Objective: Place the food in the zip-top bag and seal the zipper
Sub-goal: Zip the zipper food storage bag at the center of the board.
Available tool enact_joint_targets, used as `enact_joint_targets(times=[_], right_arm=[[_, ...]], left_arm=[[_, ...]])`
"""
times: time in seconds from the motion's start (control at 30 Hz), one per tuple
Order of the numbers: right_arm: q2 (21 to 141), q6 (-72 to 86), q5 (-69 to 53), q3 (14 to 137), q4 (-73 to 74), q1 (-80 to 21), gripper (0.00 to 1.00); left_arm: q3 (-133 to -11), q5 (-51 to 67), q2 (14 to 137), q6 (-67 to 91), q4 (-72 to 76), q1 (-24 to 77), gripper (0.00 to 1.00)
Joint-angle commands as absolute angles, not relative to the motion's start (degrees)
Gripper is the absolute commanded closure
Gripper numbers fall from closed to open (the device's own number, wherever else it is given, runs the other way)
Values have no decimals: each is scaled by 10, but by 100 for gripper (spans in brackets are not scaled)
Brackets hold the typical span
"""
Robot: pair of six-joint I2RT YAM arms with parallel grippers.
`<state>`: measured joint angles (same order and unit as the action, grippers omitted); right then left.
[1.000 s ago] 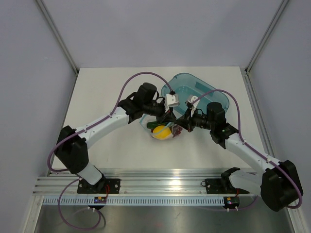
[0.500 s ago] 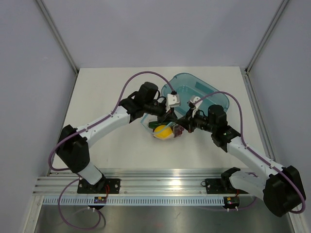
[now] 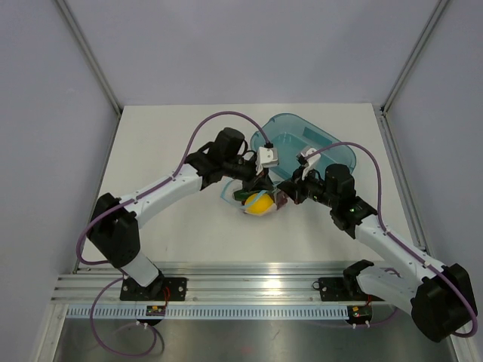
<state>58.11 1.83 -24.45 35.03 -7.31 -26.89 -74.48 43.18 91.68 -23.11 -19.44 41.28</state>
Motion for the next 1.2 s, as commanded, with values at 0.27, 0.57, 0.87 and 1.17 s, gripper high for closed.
enact_joint_targets(times=[0.27, 0.57, 0.87, 1.17], right_arm=[[562, 29, -142, 373, -89, -248, 100], [583, 26, -103, 400, -40, -238, 100], [591, 36, -74, 408, -22, -225, 100], [582, 41, -53, 401, -17, -208, 100]], left_arm=[[-698, 448, 883, -222, -245, 391, 100], [-640, 425, 838, -204, -223, 366, 100], [-600, 405, 796, -192, -225, 342, 100], [-557, 371, 759, -170, -224, 317, 100]])
